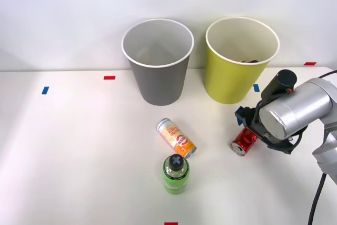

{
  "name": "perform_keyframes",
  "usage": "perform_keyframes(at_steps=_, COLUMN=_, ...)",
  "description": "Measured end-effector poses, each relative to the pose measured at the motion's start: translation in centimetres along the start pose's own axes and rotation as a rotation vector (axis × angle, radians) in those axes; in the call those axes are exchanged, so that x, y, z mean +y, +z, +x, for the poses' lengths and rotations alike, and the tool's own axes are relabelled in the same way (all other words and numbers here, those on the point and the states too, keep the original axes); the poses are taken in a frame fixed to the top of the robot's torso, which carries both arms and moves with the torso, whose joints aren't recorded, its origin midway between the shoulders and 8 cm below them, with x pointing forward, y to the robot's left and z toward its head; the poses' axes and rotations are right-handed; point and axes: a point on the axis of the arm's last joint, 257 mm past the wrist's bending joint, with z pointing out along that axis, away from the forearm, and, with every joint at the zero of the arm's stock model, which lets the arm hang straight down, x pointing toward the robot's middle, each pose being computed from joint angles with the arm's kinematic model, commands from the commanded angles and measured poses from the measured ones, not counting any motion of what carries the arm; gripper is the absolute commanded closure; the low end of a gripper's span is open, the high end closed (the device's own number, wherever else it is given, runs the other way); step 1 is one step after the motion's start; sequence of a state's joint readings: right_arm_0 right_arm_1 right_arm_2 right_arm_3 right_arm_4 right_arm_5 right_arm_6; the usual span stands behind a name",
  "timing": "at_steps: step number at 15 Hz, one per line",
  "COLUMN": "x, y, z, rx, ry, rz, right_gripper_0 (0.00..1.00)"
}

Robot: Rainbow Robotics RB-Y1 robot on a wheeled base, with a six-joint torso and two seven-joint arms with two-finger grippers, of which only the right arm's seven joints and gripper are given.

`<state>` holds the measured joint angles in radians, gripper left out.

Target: Put cans in the gray bin, plastic bottles in the light green bin

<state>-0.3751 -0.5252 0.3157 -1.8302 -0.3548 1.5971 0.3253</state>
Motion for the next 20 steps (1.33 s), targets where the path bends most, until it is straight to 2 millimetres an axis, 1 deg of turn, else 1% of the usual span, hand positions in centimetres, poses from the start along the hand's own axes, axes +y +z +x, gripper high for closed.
perform_keyframes(at_steps=7, x=-0.13, y=0.08, z=0.0, rx=-0.003, ry=-0.017, rz=0.005, right_gripper_0=0.0)
perform_keyframes(at_steps=8, x=-0.16, y=0.11, z=-0.05, rx=-0.009, ry=-0.028, rz=0.008, right_gripper_0=0.25)
perform_keyframes(at_steps=9, x=-0.19, y=0.2, z=-0.06, rx=-0.019, ry=-0.047, rz=0.013, right_gripper_0=0.47)
perform_keyframes(at_steps=10, x=-0.12, y=0.33, z=-0.01, rx=-0.03, ry=-0.068, rz=0.015, right_gripper_0=0.53)
perform_keyframes(at_steps=11, x=-0.05, y=0.4, z=0.02, rx=-0.036, ry=-0.083, rz=0.015, right_gripper_0=0.59)
perform_keyframes(at_steps=12, x=-0.02, y=0.45, z=0.09, rx=-0.038, ry=-0.093, rz=0.016, right_gripper_0=0.6)
perform_keyframes(at_steps=18, x=-0.01, y=0.52, z=0.23, rx=-0.042, ry=-0.13, rz=0.019, right_gripper_0=0.61)
perform_keyframes(at_steps=19, x=-0.02, y=0.52, z=0.2, rx=-0.043, ry=-0.134, rz=0.02, right_gripper_0=0.65)
perform_keyframes(at_steps=20, x=-0.07, y=0.54, z=0.19, rx=-0.043, ry=-0.139, rz=0.021, right_gripper_0=0.76)
